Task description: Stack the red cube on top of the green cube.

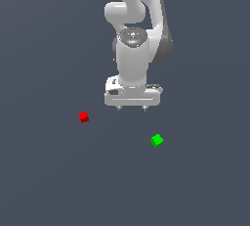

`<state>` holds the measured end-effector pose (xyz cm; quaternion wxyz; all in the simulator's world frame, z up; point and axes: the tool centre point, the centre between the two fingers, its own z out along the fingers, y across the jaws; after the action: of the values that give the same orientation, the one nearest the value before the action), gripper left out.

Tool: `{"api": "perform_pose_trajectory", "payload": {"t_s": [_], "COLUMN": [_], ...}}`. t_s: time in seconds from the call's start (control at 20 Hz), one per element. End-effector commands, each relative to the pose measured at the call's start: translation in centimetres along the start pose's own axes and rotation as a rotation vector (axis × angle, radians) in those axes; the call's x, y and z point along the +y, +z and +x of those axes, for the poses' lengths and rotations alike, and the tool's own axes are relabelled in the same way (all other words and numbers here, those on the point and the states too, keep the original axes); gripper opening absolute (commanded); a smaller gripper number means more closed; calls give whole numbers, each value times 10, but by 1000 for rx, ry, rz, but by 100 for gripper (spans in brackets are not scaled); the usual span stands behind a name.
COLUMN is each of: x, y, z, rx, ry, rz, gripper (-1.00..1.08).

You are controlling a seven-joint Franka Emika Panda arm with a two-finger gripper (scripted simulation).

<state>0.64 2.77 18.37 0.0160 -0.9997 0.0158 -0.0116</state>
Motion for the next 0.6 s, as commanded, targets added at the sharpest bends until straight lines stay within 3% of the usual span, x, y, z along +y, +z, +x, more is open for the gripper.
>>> {"api": "perform_pose_trajectory", "payload": {"t_s": [0.0, 0.55], "x": [0, 22], "y": [0, 10], "z": [0, -11], "rx": [0, -3], "ry": [0, -43], "rz": [0, -2], "gripper": [100, 100]}}
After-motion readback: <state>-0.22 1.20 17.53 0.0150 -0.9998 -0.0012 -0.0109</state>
